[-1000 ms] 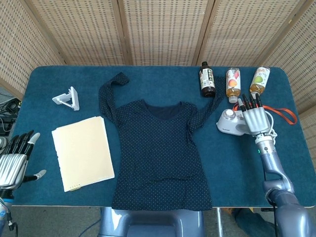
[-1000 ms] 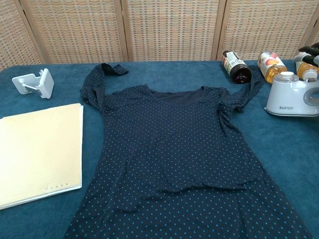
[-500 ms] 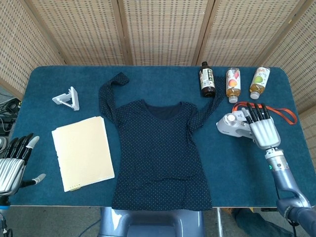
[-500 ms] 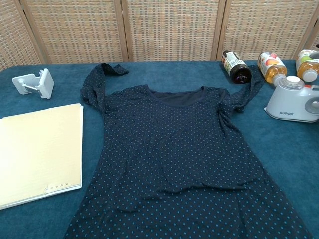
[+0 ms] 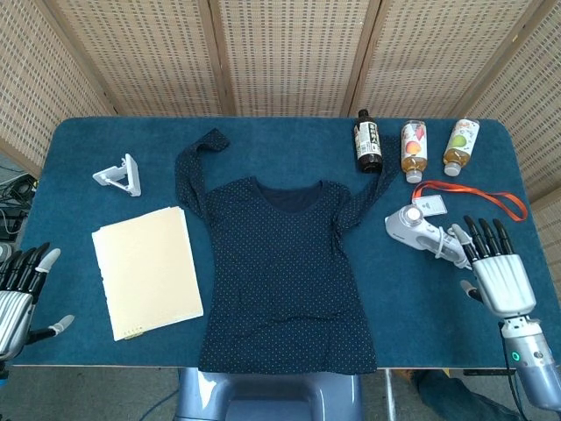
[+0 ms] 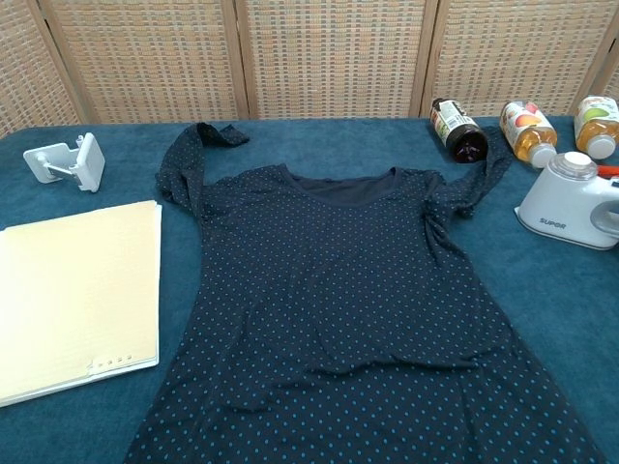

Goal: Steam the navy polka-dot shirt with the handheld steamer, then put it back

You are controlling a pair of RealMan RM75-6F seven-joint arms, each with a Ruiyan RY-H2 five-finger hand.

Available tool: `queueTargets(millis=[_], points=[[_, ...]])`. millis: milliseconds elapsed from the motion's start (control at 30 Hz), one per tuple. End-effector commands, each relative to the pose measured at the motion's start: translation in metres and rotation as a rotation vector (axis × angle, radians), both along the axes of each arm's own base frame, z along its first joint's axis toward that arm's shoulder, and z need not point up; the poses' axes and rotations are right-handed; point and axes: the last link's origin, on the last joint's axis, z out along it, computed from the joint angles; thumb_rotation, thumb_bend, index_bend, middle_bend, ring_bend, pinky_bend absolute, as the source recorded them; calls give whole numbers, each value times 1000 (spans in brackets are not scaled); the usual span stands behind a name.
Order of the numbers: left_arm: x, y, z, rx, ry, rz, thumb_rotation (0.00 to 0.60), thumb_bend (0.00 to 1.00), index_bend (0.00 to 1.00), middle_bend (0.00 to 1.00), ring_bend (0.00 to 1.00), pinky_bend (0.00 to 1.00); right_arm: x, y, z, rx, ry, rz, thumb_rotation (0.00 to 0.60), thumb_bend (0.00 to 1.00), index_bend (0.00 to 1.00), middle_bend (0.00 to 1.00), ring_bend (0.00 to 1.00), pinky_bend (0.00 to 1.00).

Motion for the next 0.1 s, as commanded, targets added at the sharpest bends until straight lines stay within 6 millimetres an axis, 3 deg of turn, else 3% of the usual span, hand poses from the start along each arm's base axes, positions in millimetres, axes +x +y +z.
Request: queueTargets(millis=[33,100], points=[[0,-3,2,8,-4,-6,600,0,0,0,0,0,-3,19,7,-14,-22,-35,600,0,0,0,0,0],[0,-5,4,9,-8,-12,600,0,0,0,0,0,-3,25,9,-27,-29,-48,600,0,0,0,0,0]])
